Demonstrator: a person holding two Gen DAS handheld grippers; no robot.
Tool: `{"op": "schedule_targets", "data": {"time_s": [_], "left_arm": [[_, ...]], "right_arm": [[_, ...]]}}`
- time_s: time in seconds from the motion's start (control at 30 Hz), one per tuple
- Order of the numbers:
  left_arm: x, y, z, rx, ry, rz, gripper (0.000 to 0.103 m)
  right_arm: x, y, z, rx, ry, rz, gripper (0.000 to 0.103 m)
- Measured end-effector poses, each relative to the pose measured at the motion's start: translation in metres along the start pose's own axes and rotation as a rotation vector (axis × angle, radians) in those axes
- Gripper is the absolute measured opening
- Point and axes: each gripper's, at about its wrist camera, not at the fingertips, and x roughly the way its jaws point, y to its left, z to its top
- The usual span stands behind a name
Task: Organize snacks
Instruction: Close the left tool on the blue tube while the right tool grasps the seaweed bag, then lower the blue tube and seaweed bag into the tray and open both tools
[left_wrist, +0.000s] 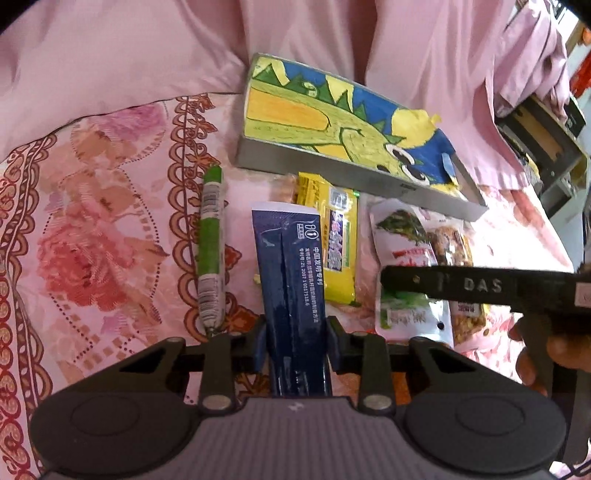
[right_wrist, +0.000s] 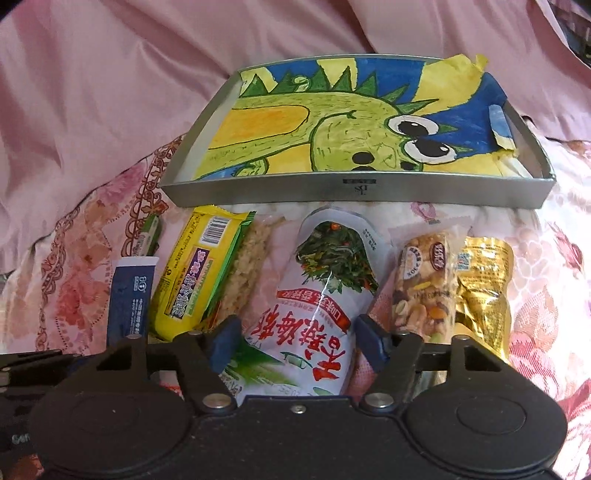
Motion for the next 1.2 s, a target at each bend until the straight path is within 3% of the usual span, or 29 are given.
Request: {"op": "schedule_targets", "data": {"time_s": [0.07, 0.33, 0.63, 0.93, 1.2], "left_arm": [[-0.002, 0.001, 0.001, -0.006, -0.01, -0.008, 0.035], [-0.013, -0.002, 0.002, -0.007, -0.044, 0.009, 0.035], [-0.031, -0.005, 0.002, -0.024, -0.095, 0.013, 0.035], [-0.045, -0.006, 0.008, -0.054, -0.146, 0.014, 0.035], [-0.046, -0.011, 0.054, -0.109, -0.213, -0.007, 0.035]], "right_arm": [[-0.004, -0.003, -0.001, 0.007, 0.0, 0.005, 0.055], [-0.007, -0.004, -0.006, -0.003, 0.008, 0.009, 0.054], [-0.023, 0.001, -0.011, -0.019, -0.02, 0.029, 0.046], [-0.046, 0.008, -0.015, -0.103, -0.129, 0.045, 0.044], [-0.062, 0.0, 0.014, -0.047, -0.321, 0.11, 0.044]]}}
